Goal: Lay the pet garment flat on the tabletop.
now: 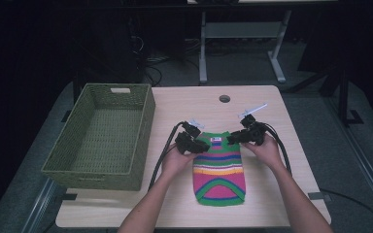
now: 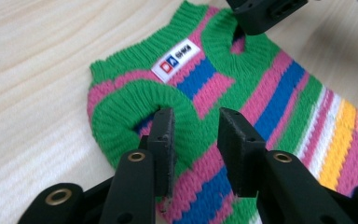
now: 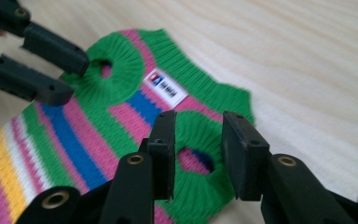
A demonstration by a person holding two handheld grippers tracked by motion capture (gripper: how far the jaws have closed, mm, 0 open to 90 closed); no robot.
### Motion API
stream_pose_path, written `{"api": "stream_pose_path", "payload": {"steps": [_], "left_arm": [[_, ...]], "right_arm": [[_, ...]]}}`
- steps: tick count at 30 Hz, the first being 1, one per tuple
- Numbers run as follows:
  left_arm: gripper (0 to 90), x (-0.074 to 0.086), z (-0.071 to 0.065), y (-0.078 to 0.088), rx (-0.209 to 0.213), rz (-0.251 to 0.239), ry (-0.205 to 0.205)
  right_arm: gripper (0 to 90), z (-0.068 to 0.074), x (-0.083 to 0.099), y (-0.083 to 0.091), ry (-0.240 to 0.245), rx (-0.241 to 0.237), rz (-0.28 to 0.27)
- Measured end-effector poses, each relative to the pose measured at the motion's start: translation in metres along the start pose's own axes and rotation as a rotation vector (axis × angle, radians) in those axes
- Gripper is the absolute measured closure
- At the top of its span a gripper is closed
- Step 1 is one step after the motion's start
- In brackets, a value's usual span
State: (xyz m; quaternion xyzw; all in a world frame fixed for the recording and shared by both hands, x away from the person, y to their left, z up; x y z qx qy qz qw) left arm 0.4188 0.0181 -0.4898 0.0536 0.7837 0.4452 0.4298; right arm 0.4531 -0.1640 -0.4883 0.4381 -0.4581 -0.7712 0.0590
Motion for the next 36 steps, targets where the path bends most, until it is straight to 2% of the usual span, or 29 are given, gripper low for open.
{"api": "stream_pose_path", "payload": {"steps": [2,4,7,8,10,11,13,15,18,20,26,28,31,33,34,36], "left_arm": [[65.1,0.004,-0.002,0.001,0.007,0.010,-0.002],[65.3,0.008,-0.004,0.002,0.005,0.017,-0.013],[69.4,0.014,-0.007,0.004,0.010,0.027,-0.032],[71.7,0.016,-0.008,0.004,0.014,0.027,-0.030],[76.2,0.019,-0.010,0.005,0.016,0.043,-0.054],[77.7,0.020,-0.011,0.004,0.021,0.040,-0.047],[79.9,0.021,-0.012,0.005,0.020,0.061,-0.074],[81.1,0.022,-0.013,0.005,0.015,0.071,-0.083],[82.9,0.023,-0.015,0.004,0.012,0.084,-0.080],[82.9,0.023,-0.015,0.003,0.011,0.082,-0.078],[81.8,0.021,-0.012,0.000,0.002,0.081,-0.078],[81.4,0.020,-0.012,-0.001,0.001,0.072,-0.063],[81.2,0.019,-0.008,-0.002,-0.003,0.070,-0.066],[80.8,0.018,-0.008,-0.004,-0.003,0.058,-0.042],[80.6,0.017,-0.007,-0.003,-0.005,0.073,-0.057],[79.9,0.015,-0.006,-0.004,-0.012,0.075,-0.057]], "right_arm": [[62.5,0.003,0.003,0.001,0.015,-0.004,0.011],[61.5,0.008,0.008,0.003,0.027,-0.032,0.028],[62.8,0.016,0.015,0.007,0.041,-0.054,0.029],[64.3,0.018,0.018,0.008,0.051,-0.057,0.036],[67.1,0.022,0.023,0.011,0.067,-0.067,0.044],[68.7,0.024,0.024,0.013,0.073,-0.071,0.047],[72.3,0.028,0.028,0.015,0.074,-0.100,0.051],[74.9,0.030,0.031,0.015,0.080,-0.111,0.064],[76.6,0.032,0.035,0.014,0.096,-0.121,0.085],[76.6,0.034,0.038,0.012,0.088,-0.122,0.107],[76.8,0.033,0.039,0.006,0.084,-0.109,0.116],[76.8,0.031,0.040,0.005,0.076,-0.109,0.114],[76.8,0.028,0.040,0.004,0.055,-0.119,0.104],[76.7,0.026,0.039,0.003,0.050,-0.110,0.098],[76.6,0.025,0.039,0.003,0.049,-0.108,0.094],[76.5,0.024,0.039,0.003,0.041,-0.102,0.091]]}}
Point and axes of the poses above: each handheld gripper's, and its own axes: y roughly backward along the jaws, x roughly out of its underside, z roughly to its left, the point moved 6 cm from there along -y, roughly forward along the jaws, and after that the axes turned 4 degrees about y, right-handed, at the moved point
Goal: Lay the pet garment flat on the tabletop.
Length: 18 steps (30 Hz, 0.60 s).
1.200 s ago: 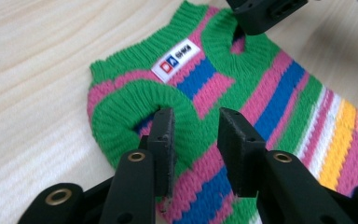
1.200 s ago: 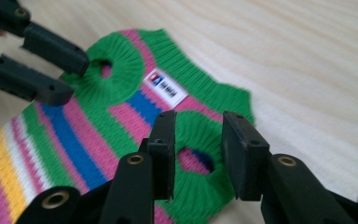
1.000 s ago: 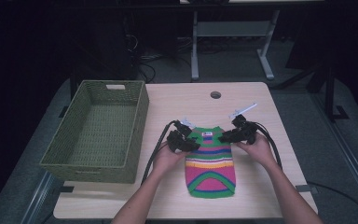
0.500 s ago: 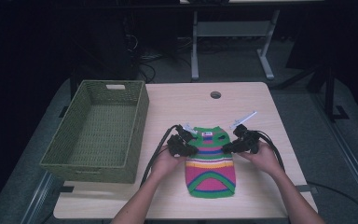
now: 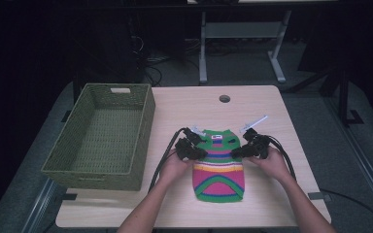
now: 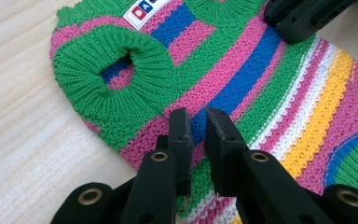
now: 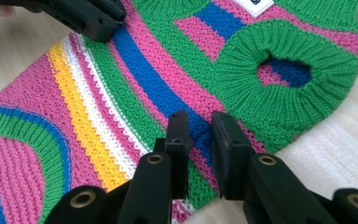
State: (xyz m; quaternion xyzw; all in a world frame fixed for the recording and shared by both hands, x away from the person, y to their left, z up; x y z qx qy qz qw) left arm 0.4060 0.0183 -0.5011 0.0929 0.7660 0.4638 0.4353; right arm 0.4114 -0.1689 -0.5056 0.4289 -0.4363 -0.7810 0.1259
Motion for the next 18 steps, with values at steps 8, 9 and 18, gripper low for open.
{"api": "stream_pose_path", "payload": {"steps": [8,9,18], "left_arm": [[78.7,-0.005,0.003,-0.004,-0.012,-0.005,0.010],[78.7,-0.006,0.003,-0.004,-0.013,-0.007,0.018],[76.6,-0.009,0.009,-0.008,-0.002,-0.033,0.058]], "right_arm": [[75.4,-0.005,-0.002,0.000,-0.004,0.025,-0.002],[75.4,-0.005,-0.002,0.000,-0.005,0.026,-0.003],[74.5,-0.013,-0.004,0.001,-0.017,0.043,-0.011]]}}
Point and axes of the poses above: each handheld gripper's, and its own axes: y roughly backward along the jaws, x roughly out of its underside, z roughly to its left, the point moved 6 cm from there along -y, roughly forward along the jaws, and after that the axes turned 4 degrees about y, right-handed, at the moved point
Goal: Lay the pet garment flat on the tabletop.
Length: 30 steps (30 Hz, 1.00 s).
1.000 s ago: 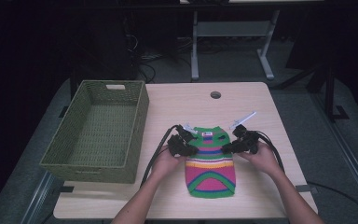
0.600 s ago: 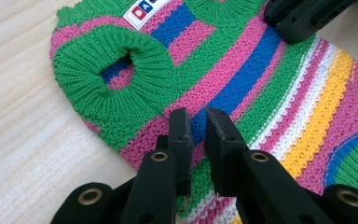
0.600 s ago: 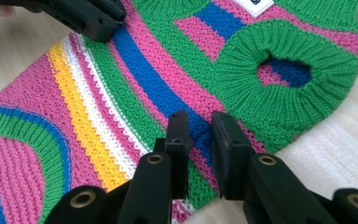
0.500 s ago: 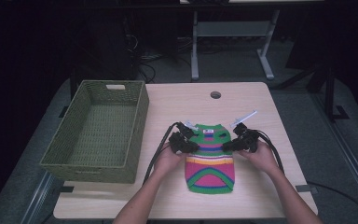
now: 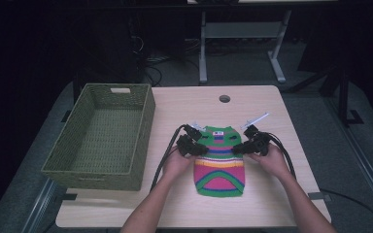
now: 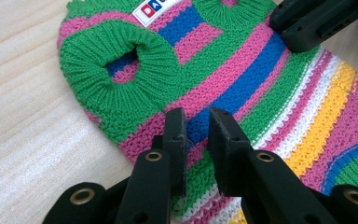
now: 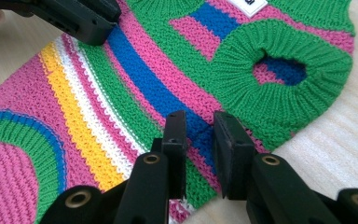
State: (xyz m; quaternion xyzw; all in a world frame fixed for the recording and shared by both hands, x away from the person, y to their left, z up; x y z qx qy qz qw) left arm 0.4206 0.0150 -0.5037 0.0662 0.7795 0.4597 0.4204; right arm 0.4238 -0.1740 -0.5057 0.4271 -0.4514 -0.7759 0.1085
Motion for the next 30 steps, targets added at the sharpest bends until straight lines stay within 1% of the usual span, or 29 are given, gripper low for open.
{"api": "stream_pose_path", "payload": {"steps": [2,3,4,5,8,9,12,13,14,15,16,18,21,23,26,28,30], "left_arm": [[75.5,0.000,0.000,0.000,-0.002,-0.004,0.003],[74.2,0.000,0.000,0.000,-0.017,-0.007,-0.001],[71.2,0.000,0.000,0.001,-0.018,-0.008,0.000],[70.2,0.000,0.000,0.002,-0.014,-0.012,0.006],[67.7,0.000,0.000,0.008,-0.013,-0.031,0.007],[66.6,0.001,-0.001,0.010,-0.007,-0.042,0.014],[61.6,0.004,-0.003,0.016,0.012,-0.074,0.039],[58.7,0.005,-0.004,0.018,0.018,-0.077,0.036],[57.7,0.007,-0.005,0.021,0.029,-0.087,0.038],[57.0,0.008,-0.006,0.023,0.032,-0.099,0.045],[55.6,0.009,-0.006,0.025,0.034,-0.100,0.041],[53.7,0.009,-0.007,0.029,0.043,-0.116,0.049],[50.5,0.011,-0.008,0.033,0.043,-0.118,0.042],[48.9,0.013,-0.009,0.036,0.042,-0.125,0.040],[47.2,0.015,-0.011,0.040,0.025,-0.129,0.027],[45.9,0.016,-0.012,0.042,0.035,-0.130,0.027],[45.2,0.018,-0.013,0.045,0.038,-0.128,0.011]], "right_arm": [[74.1,0.000,0.000,0.000,-0.008,-0.003,-0.002],[73.4,-0.001,0.001,0.000,-0.008,-0.001,-0.003],[69.9,0.000,0.001,0.001,-0.006,0.000,-0.005],[66.7,0.001,0.000,0.002,-0.009,-0.001,-0.008],[63.3,0.004,-0.001,0.009,0.002,-0.002,-0.034],[61.3,0.005,-0.001,0.012,0.001,0.001,-0.047],[59.6,0.007,0.000,0.022,-0.005,0.008,-0.066],[59.0,0.007,0.002,0.024,-0.008,0.003,-0.071],[57.9,0.007,0.003,0.026,-0.009,0.003,-0.074],[56.9,0.007,0.005,0.029,-0.017,0.004,-0.080],[55.4,0.007,0.006,0.031,-0.018,0.005,-0.089],[51.9,0.007,0.009,0.035,-0.027,0.002,-0.100],[48.9,0.007,0.013,0.040,-0.038,-0.009,-0.104],[45.5,0.008,0.015,0.043,-0.036,0.008,-0.118],[43.1,0.008,0.019,0.047,-0.039,0.003,-0.133],[42.0,0.009,0.022,0.050,-0.038,-0.001,-0.134],[40.4,0.009,0.025,0.052,-0.040,-0.008,-0.140]]}}
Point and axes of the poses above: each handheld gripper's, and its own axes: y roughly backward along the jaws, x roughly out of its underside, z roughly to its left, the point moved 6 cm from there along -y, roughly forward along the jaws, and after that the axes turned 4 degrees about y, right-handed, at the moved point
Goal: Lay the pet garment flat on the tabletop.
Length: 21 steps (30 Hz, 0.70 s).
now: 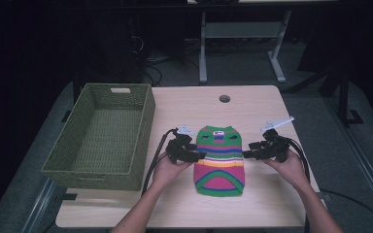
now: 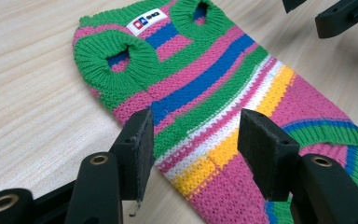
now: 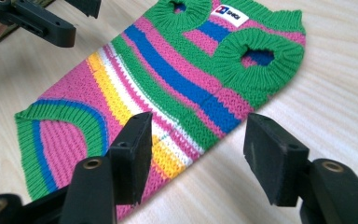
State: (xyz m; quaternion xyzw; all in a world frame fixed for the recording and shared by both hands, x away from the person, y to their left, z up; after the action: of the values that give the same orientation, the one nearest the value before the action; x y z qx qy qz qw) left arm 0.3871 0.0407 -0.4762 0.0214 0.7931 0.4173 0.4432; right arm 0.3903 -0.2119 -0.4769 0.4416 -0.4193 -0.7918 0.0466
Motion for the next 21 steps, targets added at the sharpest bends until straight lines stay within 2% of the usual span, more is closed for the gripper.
{"api": "stream_pose_path", "payload": {"steps": [2,8,10,15,21], "left_arm": [[44.4,0.000,-0.002,0.002,0.008,-0.013,0.006],[41.7,0.005,-0.006,0.011,0.025,-0.028,-0.022],[40.9,0.005,-0.008,0.013,0.033,-0.041,-0.010],[38.8,0.009,-0.012,0.019,0.036,-0.025,-0.029],[37.6,0.015,-0.017,0.026,0.046,-0.043,-0.028]], "right_arm": [[38.0,0.000,0.002,0.001,-0.009,-0.008,0.008],[36.6,0.002,0.011,0.008,-0.006,-0.021,-0.004],[36.1,0.001,0.015,0.010,-0.007,-0.022,-0.010],[35.2,0.001,0.022,0.015,-0.015,-0.026,-0.021],[34.4,0.005,0.029,0.018,-0.002,-0.034,-0.023]]}}
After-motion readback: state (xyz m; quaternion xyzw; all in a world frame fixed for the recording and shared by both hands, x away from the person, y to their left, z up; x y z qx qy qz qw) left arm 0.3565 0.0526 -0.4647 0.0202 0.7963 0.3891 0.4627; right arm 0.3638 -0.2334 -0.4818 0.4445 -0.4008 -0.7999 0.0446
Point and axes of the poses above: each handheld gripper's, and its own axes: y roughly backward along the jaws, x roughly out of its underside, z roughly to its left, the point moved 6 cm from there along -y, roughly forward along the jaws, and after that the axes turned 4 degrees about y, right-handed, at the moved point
